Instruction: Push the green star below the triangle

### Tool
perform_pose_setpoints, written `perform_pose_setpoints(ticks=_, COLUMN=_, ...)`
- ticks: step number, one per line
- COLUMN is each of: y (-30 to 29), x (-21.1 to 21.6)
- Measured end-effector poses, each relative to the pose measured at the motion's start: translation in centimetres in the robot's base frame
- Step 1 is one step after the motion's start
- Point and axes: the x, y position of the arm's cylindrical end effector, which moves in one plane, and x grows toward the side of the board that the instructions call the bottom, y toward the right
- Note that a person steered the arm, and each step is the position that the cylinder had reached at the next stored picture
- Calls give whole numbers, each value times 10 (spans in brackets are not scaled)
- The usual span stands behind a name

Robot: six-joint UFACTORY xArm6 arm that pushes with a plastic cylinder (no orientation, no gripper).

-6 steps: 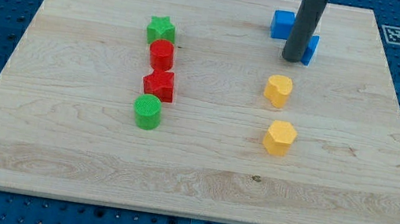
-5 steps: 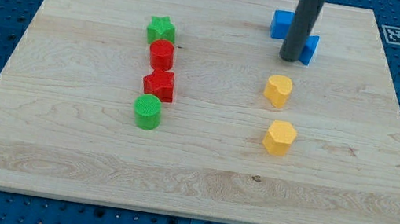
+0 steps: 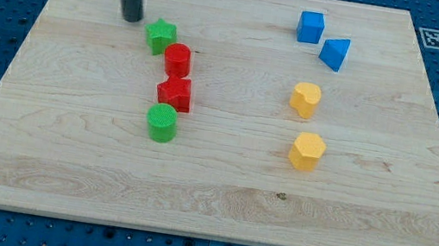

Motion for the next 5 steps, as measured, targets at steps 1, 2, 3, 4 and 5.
perform_pose_setpoints(ticks=1, y=-6, x=0)
perform_pose_setpoints(ticks=2, y=-6, x=11)
perform_pose_setpoints(ticks=3, y=-5, x=23)
perform_pose_setpoints(ticks=4, y=2, x=45)
perform_pose_setpoints(ticks=5, y=22, x=45)
